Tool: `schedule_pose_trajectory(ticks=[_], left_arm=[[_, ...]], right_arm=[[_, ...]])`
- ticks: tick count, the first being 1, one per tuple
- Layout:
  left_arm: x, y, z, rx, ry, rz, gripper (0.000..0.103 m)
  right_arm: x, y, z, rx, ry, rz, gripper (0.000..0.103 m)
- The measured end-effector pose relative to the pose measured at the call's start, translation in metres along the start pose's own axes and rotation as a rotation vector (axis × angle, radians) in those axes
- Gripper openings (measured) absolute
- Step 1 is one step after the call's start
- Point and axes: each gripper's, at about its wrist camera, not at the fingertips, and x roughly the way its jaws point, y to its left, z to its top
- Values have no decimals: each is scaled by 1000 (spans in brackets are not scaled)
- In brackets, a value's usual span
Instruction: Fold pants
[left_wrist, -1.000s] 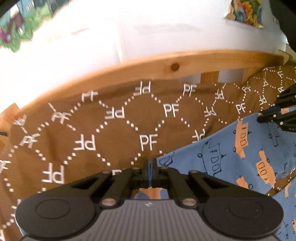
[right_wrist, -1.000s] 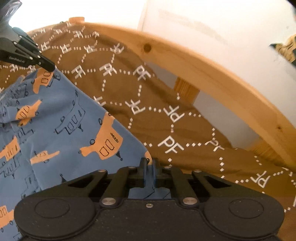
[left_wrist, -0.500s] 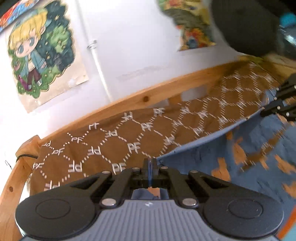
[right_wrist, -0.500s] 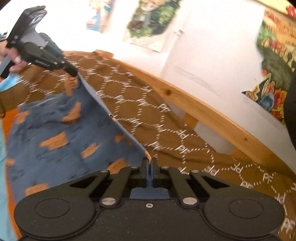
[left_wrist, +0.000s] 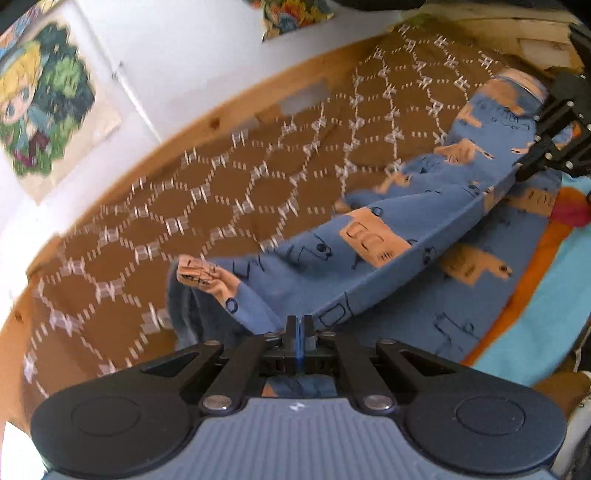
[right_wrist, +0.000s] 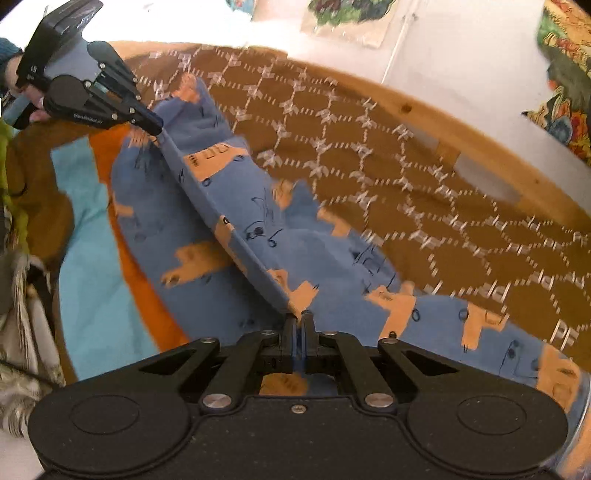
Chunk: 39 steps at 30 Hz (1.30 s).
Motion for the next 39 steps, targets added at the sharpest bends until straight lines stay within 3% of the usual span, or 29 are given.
schedule_pose_trajectory(ticks=[9, 14, 20, 21, 23, 26, 27, 30, 33, 36, 37, 38, 39], left_arm=[[4, -6, -27, -76, 22, -2, 0], [0, -5, -30, -24, 33, 7, 0], [11, -8, -37, -13, 100, -62, 1], [10, -7, -37, -30, 102, -74, 7], [3, 1, -37, -84, 89, -114, 11], [-18, 19, -35, -204, 45, -135, 30], [-26, 26, -36, -255, 21, -124, 36], [-39, 48, -34, -446, -16, -69, 38], [-28, 71, -33, -678, -24, -57, 54], [-10, 83, -31, -814, -11, -51, 51], [-5, 83, -29, -824, -2, -41, 22], [1, 82, -27, -814, 20, -11, 7], [2, 76, -28, -798, 35, 31, 8]], right_arm=[[2, 17, -15, -28, 7, -12, 1], [-5, 27, -16, -127, 9, 15, 0], [3, 33, -19, -170, 33, 4, 4], [2, 34, -20, -174, 37, 3, 7], [-2, 32, -21, -167, 41, 15, 22], [-12, 24, -23, -131, 29, 6, 45], [-16, 19, -23, -102, 19, -1, 47], [-23, 5, -20, -5, -11, -29, 58], [-19, -6, -16, 81, -23, -29, 61], [-8, -7, -11, 112, -19, -31, 61], [-5, -6, -10, 122, -19, -24, 61], [-3, -5, -10, 126, -16, -19, 61], [-1, -2, -11, 123, -10, -20, 61]])
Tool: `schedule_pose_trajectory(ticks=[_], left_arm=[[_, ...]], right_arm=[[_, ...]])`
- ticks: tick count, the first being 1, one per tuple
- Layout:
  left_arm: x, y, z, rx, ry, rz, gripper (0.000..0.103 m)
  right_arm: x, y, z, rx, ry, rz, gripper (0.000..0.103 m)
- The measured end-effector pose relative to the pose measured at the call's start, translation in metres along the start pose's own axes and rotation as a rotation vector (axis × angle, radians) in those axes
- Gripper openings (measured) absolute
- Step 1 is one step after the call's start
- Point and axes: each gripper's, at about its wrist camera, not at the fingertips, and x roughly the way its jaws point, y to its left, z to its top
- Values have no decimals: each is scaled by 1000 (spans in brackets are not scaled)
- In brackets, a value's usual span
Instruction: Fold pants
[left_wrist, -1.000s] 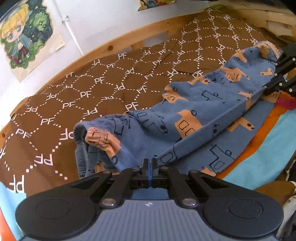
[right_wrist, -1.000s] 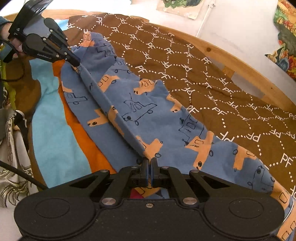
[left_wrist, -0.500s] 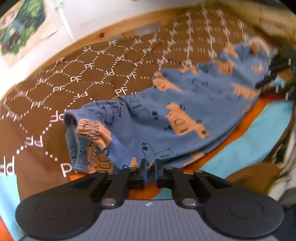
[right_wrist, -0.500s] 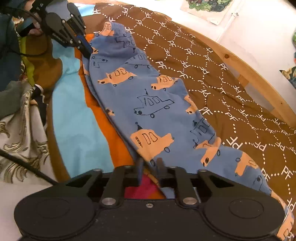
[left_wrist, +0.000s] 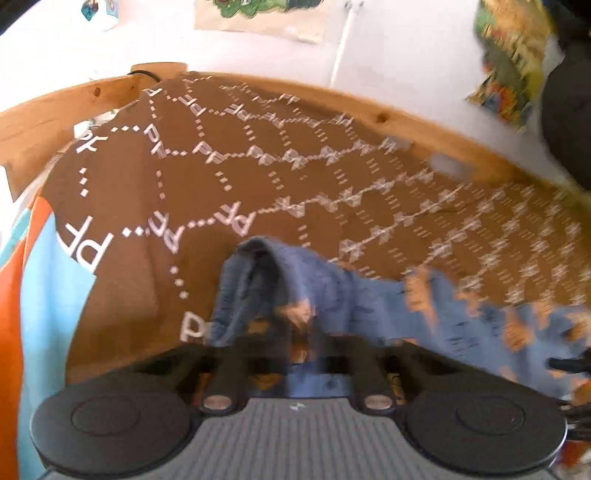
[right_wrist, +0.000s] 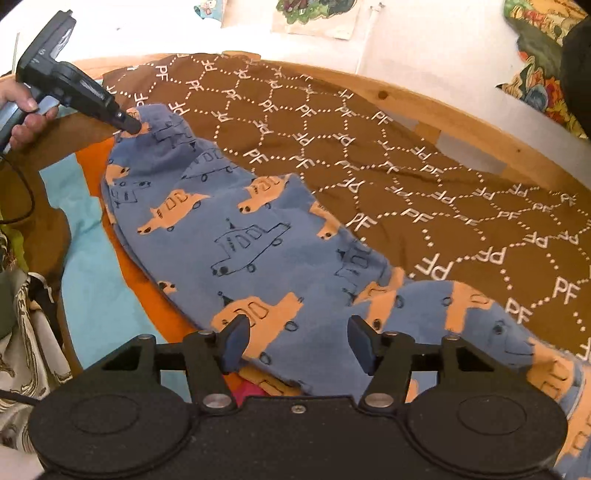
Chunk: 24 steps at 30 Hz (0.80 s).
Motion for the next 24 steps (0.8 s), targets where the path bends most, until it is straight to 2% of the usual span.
schedule_pose_trajectory(ticks=[4, 6, 8, 9, 11, 12, 13, 14, 16, 19, 22, 24], left_arm=[[-7, 5, -4, 6, -15, 137, 8], [0, 14, -7, -13, 10, 158, 8], [8, 12, -10, 25, 18, 195, 10], [6, 6, -11, 51, 10, 205, 15], [0, -7, -11, 87, -14, 231, 45], [-5, -13, -13, 101, -32, 247, 70], [-13, -23, -15, 124, -74, 262, 78], [-19, -32, -17, 151, -110, 264, 79], [-23, -57, -19, 231, -146, 214, 87], [-11, -104, -19, 347, -153, 64, 100], [10, -163, -26, 492, -138, -110, 102], [26, -204, -37, 601, -130, -229, 102]], right_arm=[[2, 4, -6, 3, 16, -11, 61], [5, 3, -10, 14, 38, -14, 61], [10, 2, -15, 26, 61, -15, 62], [9, 1, -16, 35, 58, -18, 63], [3, 0, -18, 50, 42, -28, 73], [-1, -1, -18, 52, 30, -37, 75], [-7, -3, -20, 55, 16, -52, 79], [-13, -5, -22, 68, 2, -74, 82], [-23, -13, -28, 117, -10, -128, 87], [-39, -33, -42, 279, -21, -243, 96], [-55, -54, -59, 436, -29, -331, 96], [-65, -68, -70, 495, -40, -373, 96]])
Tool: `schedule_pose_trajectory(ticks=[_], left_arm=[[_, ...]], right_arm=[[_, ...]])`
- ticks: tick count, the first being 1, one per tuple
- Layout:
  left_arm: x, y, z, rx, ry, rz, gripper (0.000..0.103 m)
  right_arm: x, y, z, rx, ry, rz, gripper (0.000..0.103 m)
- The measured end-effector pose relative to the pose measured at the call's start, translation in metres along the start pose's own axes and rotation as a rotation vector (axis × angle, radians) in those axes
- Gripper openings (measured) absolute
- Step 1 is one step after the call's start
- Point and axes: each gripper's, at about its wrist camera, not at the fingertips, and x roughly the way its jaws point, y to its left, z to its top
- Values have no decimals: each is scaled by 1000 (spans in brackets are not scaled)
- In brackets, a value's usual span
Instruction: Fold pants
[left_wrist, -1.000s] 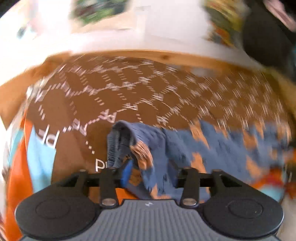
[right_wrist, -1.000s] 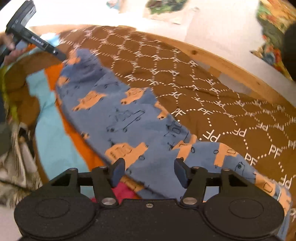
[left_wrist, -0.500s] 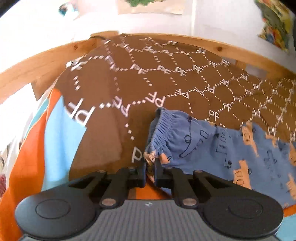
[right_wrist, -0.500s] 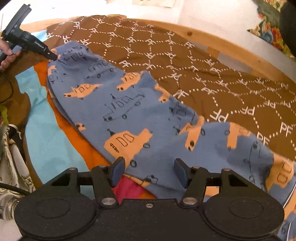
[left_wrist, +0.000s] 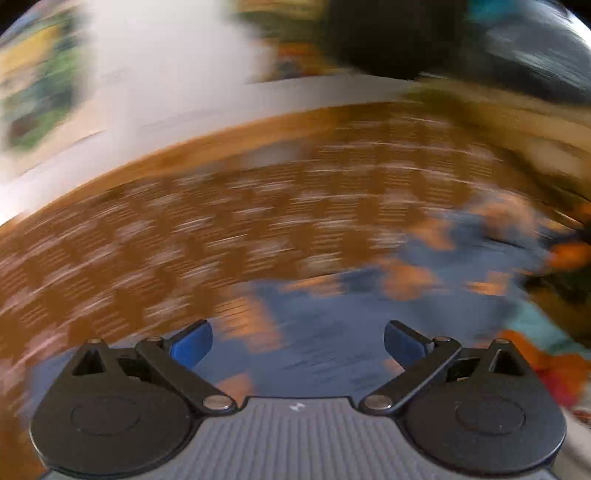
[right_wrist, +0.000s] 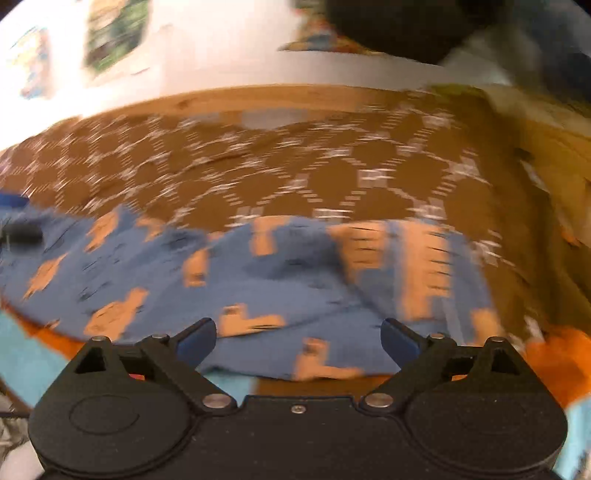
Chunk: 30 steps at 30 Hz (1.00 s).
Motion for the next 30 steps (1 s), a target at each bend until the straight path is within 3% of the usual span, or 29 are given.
schedule_pose_trajectory(ticks=[2, 5, 7, 11, 13, 15, 17, 18, 19, 25, 30], left_arm=[[25, -43, 10, 137, -1, -83, 102], [45, -94, 17, 285, -51, -136, 97], [59, -116, 23, 319, -52, -209, 90], [84, -133, 27, 293, -3, -307, 72], [93, -138, 25, 301, 33, -344, 53], [96, -141, 20, 321, 65, -352, 41], [95, -139, 19, 313, 82, -354, 24], [95, -137, 20, 301, 86, -352, 11], [95, -135, 20, 284, 89, -346, 6], [84, -120, 31, 216, 67, -386, 1], [78, -119, 27, 234, 89, -427, 1]], right_arm=[[-1, -19, 0, 24, 0, -34, 93], [0, -42, 3, 35, 2, -66, 82], [0, -55, 7, 40, -5, -76, 75], [6, -68, 14, 21, -4, -60, 58], [11, -74, 17, 15, 11, -42, 52], [18, -78, 21, 20, 32, -26, 46], [21, -84, 23, 43, 42, -11, 19], [21, -85, 24, 55, 44, -8, 13], [20, -88, 25, 67, 44, -3, 4], [-15, -107, 44, 154, 14, 4, 2], [-20, -111, 43, 102, 129, -35, 2]])
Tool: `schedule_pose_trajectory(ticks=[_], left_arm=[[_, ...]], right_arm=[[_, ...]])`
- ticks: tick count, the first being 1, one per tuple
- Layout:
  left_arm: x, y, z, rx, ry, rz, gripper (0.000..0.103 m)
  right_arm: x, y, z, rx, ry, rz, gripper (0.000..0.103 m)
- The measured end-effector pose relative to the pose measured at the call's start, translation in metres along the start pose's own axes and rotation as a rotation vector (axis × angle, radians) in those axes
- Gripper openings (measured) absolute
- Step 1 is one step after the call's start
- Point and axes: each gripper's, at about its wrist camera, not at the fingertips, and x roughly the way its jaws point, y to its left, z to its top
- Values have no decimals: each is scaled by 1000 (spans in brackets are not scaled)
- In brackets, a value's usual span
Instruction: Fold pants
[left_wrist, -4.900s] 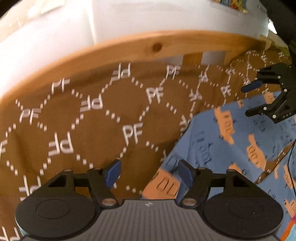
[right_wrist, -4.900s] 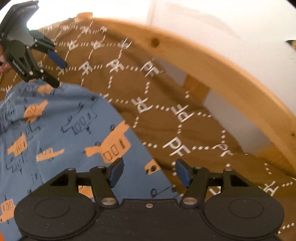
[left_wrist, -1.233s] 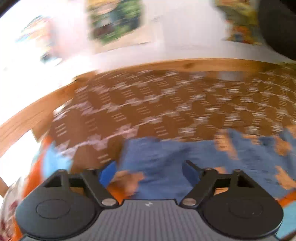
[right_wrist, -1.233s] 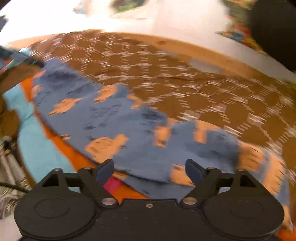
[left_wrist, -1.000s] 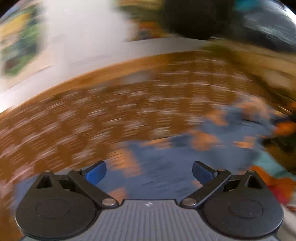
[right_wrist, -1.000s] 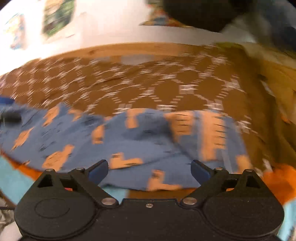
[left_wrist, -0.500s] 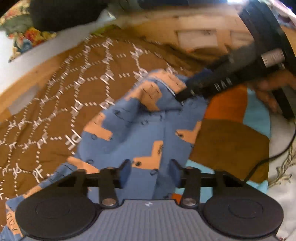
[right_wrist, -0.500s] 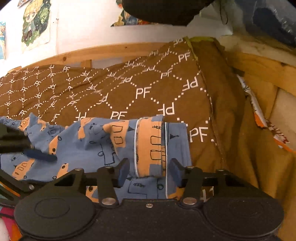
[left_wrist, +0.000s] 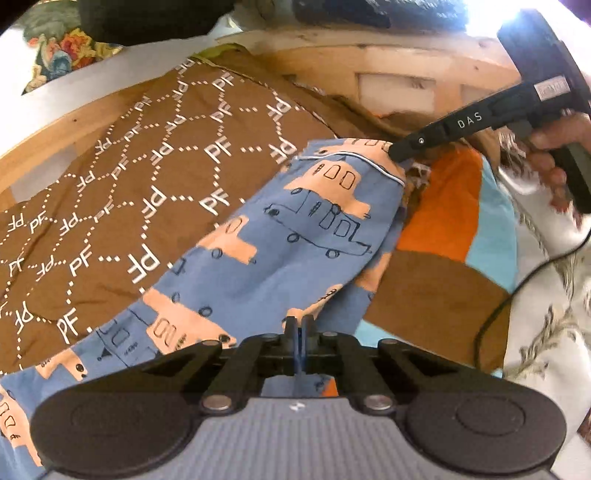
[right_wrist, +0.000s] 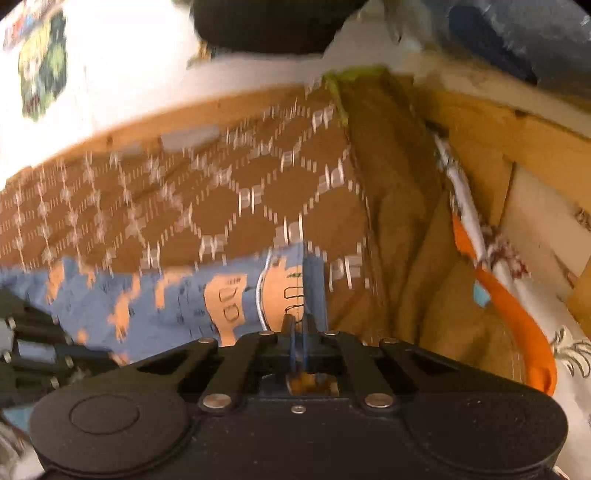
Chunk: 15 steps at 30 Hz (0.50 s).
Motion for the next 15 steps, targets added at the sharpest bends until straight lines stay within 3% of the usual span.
schedule_pose_trajectory(ticks=[3, 8, 15], left_arm=[[5, -2, -6, -5, 22, -18, 1], [3, -1, -7, -20, 27, -17, 1], [0, -2, -6, -13, 30, -12, 1]], right_arm=[[12, 3, -10, -38, 66, -29, 4], [9, 3, 8, -74, 0, -40, 30], [62, 1, 40, -102, 28, 10, 30]])
